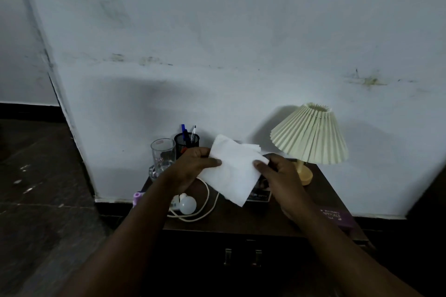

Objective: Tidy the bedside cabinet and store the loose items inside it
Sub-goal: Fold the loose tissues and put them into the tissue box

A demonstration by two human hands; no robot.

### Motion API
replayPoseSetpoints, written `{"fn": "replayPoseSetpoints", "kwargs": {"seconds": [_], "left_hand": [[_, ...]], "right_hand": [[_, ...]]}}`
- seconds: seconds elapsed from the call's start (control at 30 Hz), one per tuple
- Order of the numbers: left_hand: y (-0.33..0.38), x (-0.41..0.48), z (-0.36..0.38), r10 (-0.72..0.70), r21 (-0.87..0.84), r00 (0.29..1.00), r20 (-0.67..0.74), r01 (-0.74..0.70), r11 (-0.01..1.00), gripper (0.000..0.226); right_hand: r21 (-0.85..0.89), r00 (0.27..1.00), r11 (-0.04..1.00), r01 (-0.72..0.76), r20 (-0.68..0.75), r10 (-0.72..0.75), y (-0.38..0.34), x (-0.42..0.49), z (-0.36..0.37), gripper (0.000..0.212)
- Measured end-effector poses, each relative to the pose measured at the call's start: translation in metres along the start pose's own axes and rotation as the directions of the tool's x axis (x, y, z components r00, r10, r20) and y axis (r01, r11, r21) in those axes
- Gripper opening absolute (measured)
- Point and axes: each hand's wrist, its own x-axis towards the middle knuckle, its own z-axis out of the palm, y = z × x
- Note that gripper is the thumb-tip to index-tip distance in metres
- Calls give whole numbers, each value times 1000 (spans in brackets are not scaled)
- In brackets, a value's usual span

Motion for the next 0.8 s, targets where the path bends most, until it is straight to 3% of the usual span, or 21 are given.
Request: {"fn": "replayPoseSetpoints", "kwargs": {"seconds": [0.07,0.13,0.23,0.37,0.5,0.67,0.73,0.8], "left_hand": [[0,3,6,-18,-76,1000,-25,16,997,29],[1,4,12,-46,-156,998,-38,39,987,31],[0,4,16,-62,-216,998,11,63,974,32],[-3,0,17,-15,-217,999,43,24,976,25],[0,-7,15,20,-237,995,99,4,971,49],[2,-10,22,8,-349,987,162,49,936,37],[4,-11,28,26,-358,987,159,33,933,25],[4,-11,31,59,-330,988,142,-9,944,22]], "right_hand": [[314,984,932,-178,60,168,-1,1,2,16],[375,975,900,-220,124,187,3,4,1,29],[280,986,947,-155,100,132,11,8,0,46],[269,993,956,-121,41,114,13,10,-6,28],[211,998,975,-69,6,70,13,12,-14,34],[99,997,993,65,-55,-59,9,11,-18,33],[321,998,946,32,-53,-16,9,11,-19,34],[602,995,794,-83,4,101,3,10,-22,27]]}}
